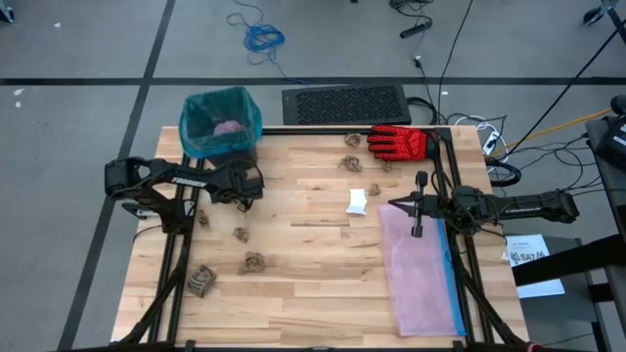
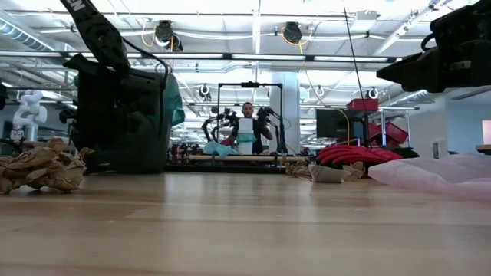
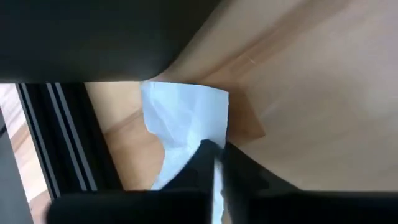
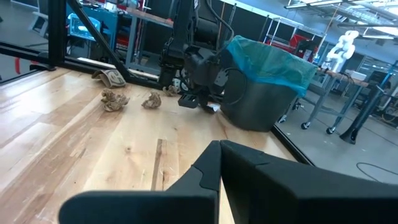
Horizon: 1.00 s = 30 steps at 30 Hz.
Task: Place trash/remove bag and relplace
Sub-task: Put the white paper into the black trash bin
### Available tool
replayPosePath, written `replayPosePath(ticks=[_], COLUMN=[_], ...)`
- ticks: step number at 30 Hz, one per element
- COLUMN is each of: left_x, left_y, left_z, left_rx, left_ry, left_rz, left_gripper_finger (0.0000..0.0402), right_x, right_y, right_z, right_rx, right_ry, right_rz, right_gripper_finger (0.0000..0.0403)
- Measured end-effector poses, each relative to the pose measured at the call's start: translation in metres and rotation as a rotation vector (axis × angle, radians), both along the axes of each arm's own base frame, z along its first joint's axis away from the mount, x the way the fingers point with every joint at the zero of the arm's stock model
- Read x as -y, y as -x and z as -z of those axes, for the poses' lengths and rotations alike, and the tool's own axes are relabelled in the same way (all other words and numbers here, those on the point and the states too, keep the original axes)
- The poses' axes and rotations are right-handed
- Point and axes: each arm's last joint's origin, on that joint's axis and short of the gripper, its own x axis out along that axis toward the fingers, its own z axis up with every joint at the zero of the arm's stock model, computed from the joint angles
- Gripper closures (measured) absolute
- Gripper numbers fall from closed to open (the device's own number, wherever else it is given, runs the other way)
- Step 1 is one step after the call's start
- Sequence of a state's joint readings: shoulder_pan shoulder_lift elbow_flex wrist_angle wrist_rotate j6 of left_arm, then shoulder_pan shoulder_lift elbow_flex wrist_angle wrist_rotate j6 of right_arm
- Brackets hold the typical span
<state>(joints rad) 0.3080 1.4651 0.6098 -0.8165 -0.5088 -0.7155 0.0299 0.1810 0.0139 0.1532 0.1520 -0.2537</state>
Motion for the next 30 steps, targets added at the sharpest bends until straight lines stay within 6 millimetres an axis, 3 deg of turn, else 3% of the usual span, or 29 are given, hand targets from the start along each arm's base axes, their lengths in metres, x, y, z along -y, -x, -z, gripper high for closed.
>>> replayPosePath(ticks=[9,18,23,27,30], left_x=[0.014,0.054,0.074,0.077,0.070], left_y=[-0.008,-0.049,-0.081,-0.106,-0.113], left_z=[-0.002,-0.033,-0.076,-0.129,-0.171], left_rx=[0.051,0.213,0.333,0.453,0.446], left_ry=[0.074,0.161,0.126,0.048,-0.110], left_rz=[0.029,0.222,0.402,0.538,0.590], left_gripper_finger=[0.0400,0.0401,0.0401,0.0401,0.0401], right_x=[0.000,0.000,0.000,0.000,0.000], right_y=[0.000,0.000,0.000,0.000,0.000], right_z=[0.000,0.000,0.000,0.000,0.000], right_rx=[0.001,0.001,0.001,0.001,0.001], right_ry=[-0.007,-0.007,-0.007,-0.007,-0.007], right_rz=[0.000,0.000,0.000,0.000,0.000], right_gripper_finger=[0.0403,0.0403,0.0403,0.0403,0.0403])
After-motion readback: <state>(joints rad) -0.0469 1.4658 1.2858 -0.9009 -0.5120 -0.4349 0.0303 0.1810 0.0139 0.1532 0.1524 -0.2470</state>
